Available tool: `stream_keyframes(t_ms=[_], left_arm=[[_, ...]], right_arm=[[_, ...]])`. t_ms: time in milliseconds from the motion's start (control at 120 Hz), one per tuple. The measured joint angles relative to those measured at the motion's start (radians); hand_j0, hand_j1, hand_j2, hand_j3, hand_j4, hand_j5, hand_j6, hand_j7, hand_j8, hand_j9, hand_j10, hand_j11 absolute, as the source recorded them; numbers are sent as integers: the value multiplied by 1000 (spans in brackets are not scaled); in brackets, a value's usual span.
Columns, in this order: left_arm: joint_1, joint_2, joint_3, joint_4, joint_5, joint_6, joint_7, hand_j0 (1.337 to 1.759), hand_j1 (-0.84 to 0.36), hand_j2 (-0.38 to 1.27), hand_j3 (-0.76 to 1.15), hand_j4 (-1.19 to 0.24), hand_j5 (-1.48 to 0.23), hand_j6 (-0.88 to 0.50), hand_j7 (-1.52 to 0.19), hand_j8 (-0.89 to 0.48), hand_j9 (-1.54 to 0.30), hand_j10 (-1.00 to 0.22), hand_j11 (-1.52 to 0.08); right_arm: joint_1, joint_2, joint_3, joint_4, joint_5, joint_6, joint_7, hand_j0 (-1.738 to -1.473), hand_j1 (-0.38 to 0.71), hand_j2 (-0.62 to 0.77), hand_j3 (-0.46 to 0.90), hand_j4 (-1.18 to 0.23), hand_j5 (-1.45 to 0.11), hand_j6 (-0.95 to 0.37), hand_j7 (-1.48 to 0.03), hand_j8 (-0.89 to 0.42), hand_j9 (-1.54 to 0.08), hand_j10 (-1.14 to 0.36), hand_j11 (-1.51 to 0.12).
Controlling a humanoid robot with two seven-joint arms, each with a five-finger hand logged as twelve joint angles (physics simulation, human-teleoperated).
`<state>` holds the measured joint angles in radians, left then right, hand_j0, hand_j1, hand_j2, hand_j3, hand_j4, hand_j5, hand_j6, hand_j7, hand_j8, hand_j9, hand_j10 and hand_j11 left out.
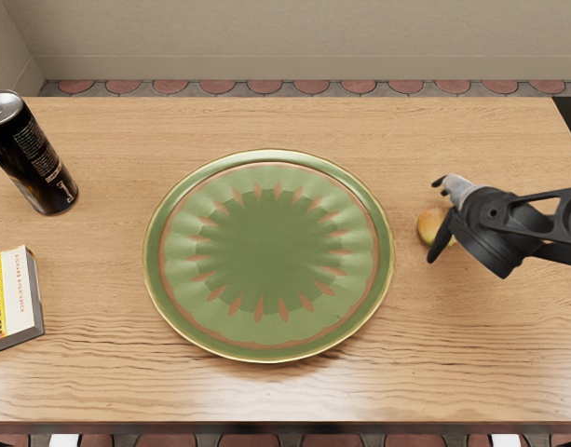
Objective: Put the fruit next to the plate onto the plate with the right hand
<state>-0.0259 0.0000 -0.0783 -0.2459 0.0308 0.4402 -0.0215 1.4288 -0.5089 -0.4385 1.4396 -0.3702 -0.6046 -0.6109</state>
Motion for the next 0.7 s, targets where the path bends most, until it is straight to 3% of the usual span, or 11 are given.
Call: stream_keyframes(t_ms=[467,533,550,642,700], left_arm=[[0,0,0,0,0,0,0,1658,349,0,0,0,0,0,0,0,0,0,0],[0,0,0,0,0,0,0,1658,349,0,0,0,0,0,0,0,0,0,0],[1,0,0,0,0,0,0,1658,349,0,0,0,0,-1,0,0,0,0,0],[1,0,0,0,0,0,0,1658,349,0,0,0,0,0,0,0,0,0,0],[1,0,0,0,0,0,0,1658,349,0,0,0,0,0,0,0,0,0,0]], right_arm=[[-3,13,-8,-24,8,-6,0,-1658,-8,-56,0,-285,-370,-286,-370,-286,-370,-285,-370],[-3,21,-4,-27,19,-6,0,-1657,96,-50,0,-390,-514,-394,-510,-391,-513,-391,-513],[-3,22,-3,-27,22,-6,0,-1657,131,-42,0,-428,-563,-431,-559,-350,-564,-427,-564],[-3,27,0,-29,33,-6,1,-1654,188,139,0,-584,-775,-387,-767,-285,-785,-511,-787],[-2,25,4,-29,41,-5,2,-1653,192,240,0,-602,-870,-387,-859,-299,-881,-542,-885]])
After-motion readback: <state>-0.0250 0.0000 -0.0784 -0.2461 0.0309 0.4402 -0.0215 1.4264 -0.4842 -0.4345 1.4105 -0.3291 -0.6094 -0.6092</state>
